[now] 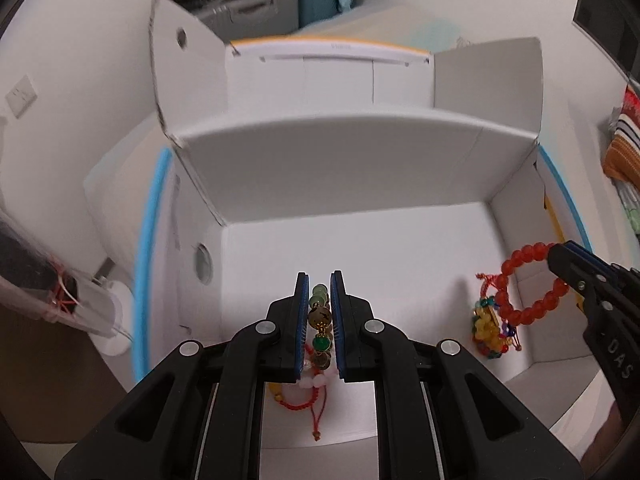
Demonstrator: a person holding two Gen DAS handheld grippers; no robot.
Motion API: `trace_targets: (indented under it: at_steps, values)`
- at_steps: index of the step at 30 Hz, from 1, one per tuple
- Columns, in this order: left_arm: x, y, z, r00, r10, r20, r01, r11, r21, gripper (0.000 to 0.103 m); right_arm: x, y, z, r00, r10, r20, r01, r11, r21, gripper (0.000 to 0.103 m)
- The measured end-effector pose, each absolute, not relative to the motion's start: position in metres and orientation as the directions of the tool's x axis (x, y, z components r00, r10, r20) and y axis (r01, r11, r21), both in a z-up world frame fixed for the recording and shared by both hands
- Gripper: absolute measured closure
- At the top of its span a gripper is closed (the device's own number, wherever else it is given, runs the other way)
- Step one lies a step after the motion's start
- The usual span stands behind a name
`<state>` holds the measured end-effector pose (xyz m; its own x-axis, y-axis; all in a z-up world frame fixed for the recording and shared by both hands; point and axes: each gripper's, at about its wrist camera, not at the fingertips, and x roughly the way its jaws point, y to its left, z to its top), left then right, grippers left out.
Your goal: Organize jewelry
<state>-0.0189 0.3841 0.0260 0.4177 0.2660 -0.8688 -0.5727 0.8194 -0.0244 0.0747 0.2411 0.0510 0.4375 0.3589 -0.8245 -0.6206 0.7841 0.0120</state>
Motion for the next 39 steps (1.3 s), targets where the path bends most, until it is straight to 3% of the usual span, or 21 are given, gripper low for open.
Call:
trace_targets:
  at_steps: [11, 13, 15, 17, 19, 21, 26, 32, 39]
  values:
    - [-0.016, 0.392, 0.01, 0.374, 0.276, -0.886, -0.596, 0.803, -0.001, 0.09, 0.084, 0.251, 0.021, 0.394, 0.32, -0.862, -0.618, 0.786, 0.009, 0.089]
    - [-0.017, 0.392, 0.011, 0.375, 0.276, -0.885, -0.597, 0.802, -0.004, 0.085, 0.083, 0.25, 0.022, 0.398, 0.328, -0.857, -0.615, 0.788, 0.016, 0.089]
    - [-0.019, 0.39, 0.016, 0.383, 0.297, -0.874, -0.604, 0.797, 0.006, 0.061, 0.081, 0.25, 0.024, 0.391, 0.341, -0.855, -0.618, 0.785, 0.031, 0.083]
    - [-0.023, 0.388, 0.024, 0.399, 0.319, -0.86, -0.607, 0.795, 0.013, 0.052, 0.081, 0.247, 0.028, 0.397, 0.353, -0.847, -0.615, 0.788, 0.04, 0.066]
    - [-0.027, 0.385, 0.032, 0.416, 0.324, -0.849, -0.606, 0.796, 0.006, 0.049, 0.08, 0.245, 0.033, 0.403, 0.364, -0.84, -0.617, 0.786, 0.044, 0.06]
    - [-0.033, 0.38, 0.042, 0.44, 0.333, -0.834, -0.605, 0.796, -0.002, 0.036, 0.078, 0.239, 0.042, 0.409, 0.38, -0.83, -0.611, 0.789, 0.06, 0.047]
    - [-0.053, 0.368, 0.064, 0.5, 0.358, -0.789, -0.598, 0.801, -0.016, 0.016, 0.071, 0.218, 0.065, 0.422, 0.428, -0.799, -0.603, 0.791, 0.105, 0.02]
    - [-0.085, 0.353, 0.079, 0.546, 0.373, -0.75, -0.596, 0.802, -0.035, 0.007, 0.051, 0.199, 0.084, 0.438, 0.45, -0.779, -0.619, 0.779, 0.101, 0.012]
    - [-0.119, 0.335, 0.085, 0.575, 0.375, -0.727, -0.592, 0.804, -0.053, 0.006, 0.02, 0.171, 0.089, 0.463, 0.46, -0.758, -0.617, 0.781, 0.097, 0.01]
